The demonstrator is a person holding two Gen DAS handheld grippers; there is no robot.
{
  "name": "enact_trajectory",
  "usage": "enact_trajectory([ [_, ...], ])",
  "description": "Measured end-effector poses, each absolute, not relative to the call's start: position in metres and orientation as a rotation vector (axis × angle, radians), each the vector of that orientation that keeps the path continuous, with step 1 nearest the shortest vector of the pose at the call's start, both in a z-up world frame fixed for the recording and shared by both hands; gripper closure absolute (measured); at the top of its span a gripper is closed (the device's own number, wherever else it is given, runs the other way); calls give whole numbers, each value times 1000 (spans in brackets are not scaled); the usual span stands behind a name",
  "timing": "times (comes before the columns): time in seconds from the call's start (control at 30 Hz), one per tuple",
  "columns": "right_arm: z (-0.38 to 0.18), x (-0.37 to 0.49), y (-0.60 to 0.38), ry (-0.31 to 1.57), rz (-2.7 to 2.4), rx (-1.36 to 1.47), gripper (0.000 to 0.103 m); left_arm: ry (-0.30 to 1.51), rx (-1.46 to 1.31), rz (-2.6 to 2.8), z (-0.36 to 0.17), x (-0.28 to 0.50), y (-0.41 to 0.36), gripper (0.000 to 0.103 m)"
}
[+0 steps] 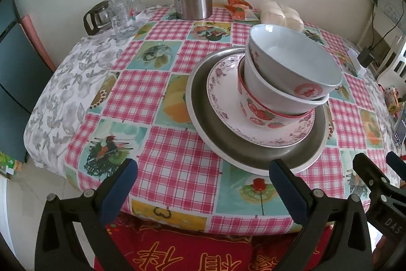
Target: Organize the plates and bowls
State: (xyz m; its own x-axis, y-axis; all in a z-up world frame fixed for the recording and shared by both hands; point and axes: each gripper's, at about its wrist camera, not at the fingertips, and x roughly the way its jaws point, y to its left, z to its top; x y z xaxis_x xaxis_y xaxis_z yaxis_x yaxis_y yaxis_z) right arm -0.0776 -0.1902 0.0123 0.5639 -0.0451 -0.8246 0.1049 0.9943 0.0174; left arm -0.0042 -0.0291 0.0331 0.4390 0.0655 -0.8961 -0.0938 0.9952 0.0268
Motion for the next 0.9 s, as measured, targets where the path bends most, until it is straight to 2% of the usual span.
enact_trajectory([
  [0.9,14,-76,-193,959,-94,67,0,1108,2,152,32,-3,-25,0],
])
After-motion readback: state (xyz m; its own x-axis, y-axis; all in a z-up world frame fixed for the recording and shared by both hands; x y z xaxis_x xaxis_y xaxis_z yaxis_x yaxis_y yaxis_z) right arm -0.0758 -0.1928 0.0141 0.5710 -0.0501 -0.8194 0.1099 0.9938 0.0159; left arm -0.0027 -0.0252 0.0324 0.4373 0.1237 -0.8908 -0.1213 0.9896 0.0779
